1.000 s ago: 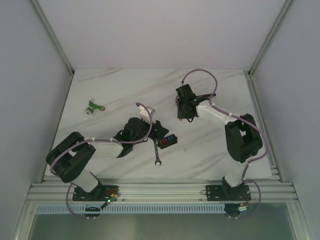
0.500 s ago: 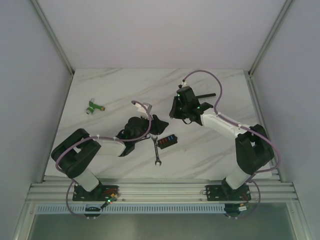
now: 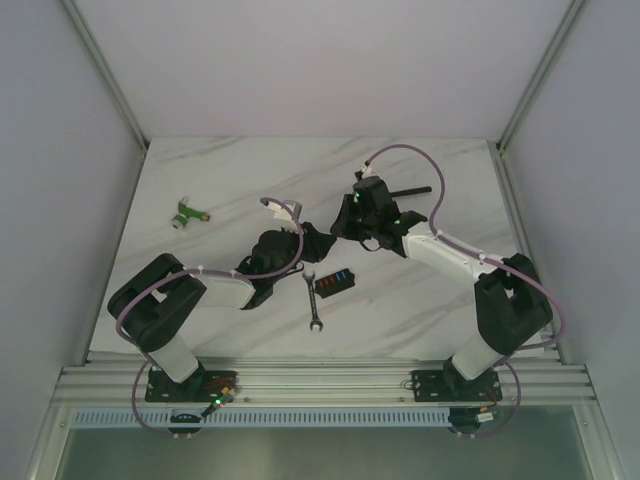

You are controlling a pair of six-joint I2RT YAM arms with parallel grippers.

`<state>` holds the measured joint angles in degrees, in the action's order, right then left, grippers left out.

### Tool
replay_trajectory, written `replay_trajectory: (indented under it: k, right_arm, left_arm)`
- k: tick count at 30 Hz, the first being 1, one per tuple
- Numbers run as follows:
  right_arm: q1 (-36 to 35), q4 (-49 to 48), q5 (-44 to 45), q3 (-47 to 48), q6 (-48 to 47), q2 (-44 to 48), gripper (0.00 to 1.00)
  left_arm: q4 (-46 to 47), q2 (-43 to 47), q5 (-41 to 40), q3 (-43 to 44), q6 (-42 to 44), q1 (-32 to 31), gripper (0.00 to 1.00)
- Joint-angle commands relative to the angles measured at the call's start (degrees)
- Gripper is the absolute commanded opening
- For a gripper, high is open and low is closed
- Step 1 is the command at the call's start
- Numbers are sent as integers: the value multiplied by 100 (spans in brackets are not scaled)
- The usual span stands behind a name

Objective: Snap on the fuse box
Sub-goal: Pick up the fuse from the center of the board.

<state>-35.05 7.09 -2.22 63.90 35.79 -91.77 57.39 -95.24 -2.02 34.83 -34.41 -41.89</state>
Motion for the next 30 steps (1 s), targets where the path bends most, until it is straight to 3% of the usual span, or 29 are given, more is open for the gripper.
replay_trajectory:
  k: [1,21,26,30]
  right_arm:
    - [-53,-273,-185,-177,177,187,30]
    - [-144,-718,-356,-854,538,709,31]
    - [-152,-827,-312,-1046,528,990,37]
    - [-88,-831,-323,-1117,-95,1420,46]
  left_arm:
    - [158,-65,-155,129,-110,23,40]
    - [132,111,183,68,-113,22,10]
    - [77,252,434,32,30,23,7]
    - [-57,465,740,-56,422,37,7]
